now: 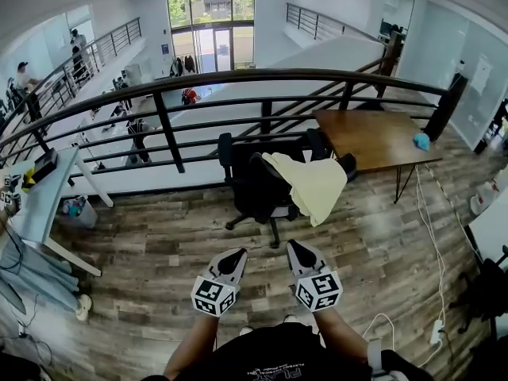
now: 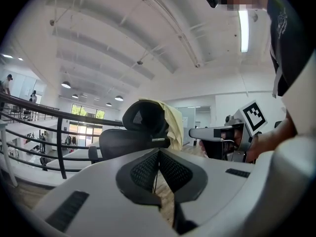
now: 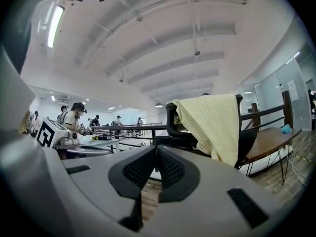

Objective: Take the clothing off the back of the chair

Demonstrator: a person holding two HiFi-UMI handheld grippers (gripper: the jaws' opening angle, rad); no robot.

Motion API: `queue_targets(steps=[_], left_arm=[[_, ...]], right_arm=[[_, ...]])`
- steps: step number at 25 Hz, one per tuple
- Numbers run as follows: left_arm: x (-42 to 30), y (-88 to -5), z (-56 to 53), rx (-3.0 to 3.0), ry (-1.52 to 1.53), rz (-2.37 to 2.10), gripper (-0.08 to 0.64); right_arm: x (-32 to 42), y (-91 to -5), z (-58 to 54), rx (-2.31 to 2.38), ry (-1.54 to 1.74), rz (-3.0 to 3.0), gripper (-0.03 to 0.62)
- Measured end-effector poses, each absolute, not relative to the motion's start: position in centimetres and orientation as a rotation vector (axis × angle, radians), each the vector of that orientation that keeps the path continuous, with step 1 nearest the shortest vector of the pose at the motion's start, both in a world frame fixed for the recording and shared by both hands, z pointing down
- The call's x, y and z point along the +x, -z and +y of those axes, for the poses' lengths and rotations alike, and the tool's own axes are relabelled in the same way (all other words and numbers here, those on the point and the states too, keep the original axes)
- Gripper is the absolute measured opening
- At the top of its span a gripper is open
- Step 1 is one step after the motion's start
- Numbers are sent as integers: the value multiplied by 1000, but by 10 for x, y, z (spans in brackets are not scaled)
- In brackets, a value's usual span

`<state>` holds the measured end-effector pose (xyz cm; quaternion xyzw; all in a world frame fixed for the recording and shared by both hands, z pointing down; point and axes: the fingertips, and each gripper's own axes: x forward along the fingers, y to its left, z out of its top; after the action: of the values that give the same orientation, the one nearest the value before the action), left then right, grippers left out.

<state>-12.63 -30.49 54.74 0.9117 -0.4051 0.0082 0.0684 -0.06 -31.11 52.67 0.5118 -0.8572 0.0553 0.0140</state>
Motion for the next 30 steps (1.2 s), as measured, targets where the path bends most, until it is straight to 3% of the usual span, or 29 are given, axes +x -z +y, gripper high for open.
queue_targets(steps=[14, 30], left_arm=[[-89, -535, -331, 2708, 4, -1272, 14], [-98, -530, -349, 2638, 1, -1428, 14]], right_arm=[[28, -504, -343, 1496, -89, -2716, 21], [62, -503, -356, 1596, 21, -2657, 25]])
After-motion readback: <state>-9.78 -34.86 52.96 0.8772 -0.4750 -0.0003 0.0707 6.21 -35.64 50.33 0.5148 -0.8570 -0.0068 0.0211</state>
